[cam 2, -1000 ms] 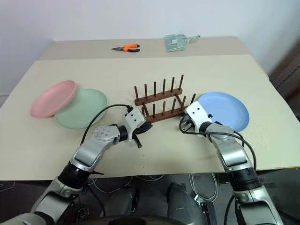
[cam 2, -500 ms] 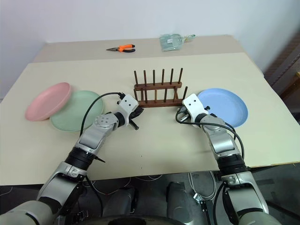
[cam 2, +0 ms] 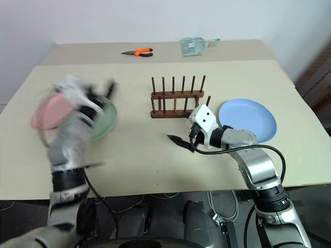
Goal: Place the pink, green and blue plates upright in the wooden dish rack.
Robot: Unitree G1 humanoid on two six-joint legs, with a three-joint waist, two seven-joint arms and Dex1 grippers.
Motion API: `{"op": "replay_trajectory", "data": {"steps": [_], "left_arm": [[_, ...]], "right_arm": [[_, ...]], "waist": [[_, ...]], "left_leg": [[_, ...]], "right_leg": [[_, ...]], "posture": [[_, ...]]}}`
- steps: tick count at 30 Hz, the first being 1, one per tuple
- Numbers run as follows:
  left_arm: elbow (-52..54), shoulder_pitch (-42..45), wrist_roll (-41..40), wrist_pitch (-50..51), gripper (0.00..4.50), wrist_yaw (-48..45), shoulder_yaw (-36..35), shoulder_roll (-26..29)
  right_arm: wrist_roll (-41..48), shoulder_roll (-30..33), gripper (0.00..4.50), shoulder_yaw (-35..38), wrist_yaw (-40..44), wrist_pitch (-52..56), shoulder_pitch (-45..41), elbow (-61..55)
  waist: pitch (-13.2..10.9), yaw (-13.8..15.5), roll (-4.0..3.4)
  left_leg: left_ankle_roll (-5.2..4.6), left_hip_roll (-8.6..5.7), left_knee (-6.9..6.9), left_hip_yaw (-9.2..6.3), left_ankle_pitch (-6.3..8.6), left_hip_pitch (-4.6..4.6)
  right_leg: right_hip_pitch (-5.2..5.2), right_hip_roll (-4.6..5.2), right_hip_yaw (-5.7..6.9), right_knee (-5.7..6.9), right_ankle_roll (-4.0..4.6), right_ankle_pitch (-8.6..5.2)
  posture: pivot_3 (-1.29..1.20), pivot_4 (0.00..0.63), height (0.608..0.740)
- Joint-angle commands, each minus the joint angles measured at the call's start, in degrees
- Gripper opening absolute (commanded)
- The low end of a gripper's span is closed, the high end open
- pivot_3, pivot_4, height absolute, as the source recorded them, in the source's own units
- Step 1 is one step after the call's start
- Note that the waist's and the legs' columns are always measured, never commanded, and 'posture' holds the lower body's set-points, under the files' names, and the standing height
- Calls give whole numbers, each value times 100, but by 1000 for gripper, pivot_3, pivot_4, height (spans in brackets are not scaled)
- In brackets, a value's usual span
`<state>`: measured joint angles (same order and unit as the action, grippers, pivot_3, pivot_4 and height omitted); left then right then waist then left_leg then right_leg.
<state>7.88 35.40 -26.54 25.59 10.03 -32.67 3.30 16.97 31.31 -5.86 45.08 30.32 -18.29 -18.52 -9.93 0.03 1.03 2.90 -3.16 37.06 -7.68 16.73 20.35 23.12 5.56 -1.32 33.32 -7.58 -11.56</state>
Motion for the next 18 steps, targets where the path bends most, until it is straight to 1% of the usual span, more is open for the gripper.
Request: {"op": "replay_trajectory", "data": {"steps": [1,2,5,7,9,12,15,18], "left_arm": [[449,-106,-680,-228,4480,1448,-934,-528],[582,-135,-727,-289,4480,1645,-1007,-609],[1029,-264,-1157,-486,4480,2271,-1279,-882],[1163,-324,-1703,-609,4480,2737,-1532,-1078],[1122,-432,-2231,-676,4480,3060,-1730,-1181],[946,-592,-2595,-698,4480,3124,-1709,-1016],[833,-643,-2785,-680,4480,3008,-1538,-743],[774,-594,-3040,-869,4480,3083,-1517,-715]], "right_arm": [[-14,-42,4500,-27,-4,-94,-197,118],[-34,-52,4500,-53,-1,-123,-226,177],[-62,-64,4500,-117,65,-218,-295,307],[-85,-65,4500,-148,96,-289,-332,401],[-114,-85,4500,-175,105,-355,-377,503],[-143,-110,4500,-215,106,-434,-404,582],[-172,-133,4500,-249,89,-488,-390,602],[-227,-156,4500,-246,44,-540,-358,607]], "waist": [[1,26,0],[0,46,3],[-14,96,46],[-12,103,65],[-12,98,65],[-12,78,66],[-13,72,67],[-13,80,67]], "left_leg": [[0,-4,-1,5,1,3],[0,-7,1,7,0,6],[8,-8,3,0,-4,29],[5,-9,7,-1,-2,35],[2,-11,7,2,-1,28],[3,-10,7,4,-1,13],[5,-6,7,4,-2,12],[6,-7,7,4,-3,13]], "right_leg": [[1,2,0,-1,-4,-2],[2,3,-1,-2,6,3],[20,2,2,-2,13,8],[21,2,4,-4,15,9],[6,2,2,-14,16,9],[-4,1,2,-9,18,9],[0,-4,2,-1,19,9],[1,-4,1,-3,22,11]], "posture": [[0,150,740],[0,150,740],[0,150,740],[0,150,740],[0,150,740],[0,150,740],[0,150,740],[0,150,740]]}}
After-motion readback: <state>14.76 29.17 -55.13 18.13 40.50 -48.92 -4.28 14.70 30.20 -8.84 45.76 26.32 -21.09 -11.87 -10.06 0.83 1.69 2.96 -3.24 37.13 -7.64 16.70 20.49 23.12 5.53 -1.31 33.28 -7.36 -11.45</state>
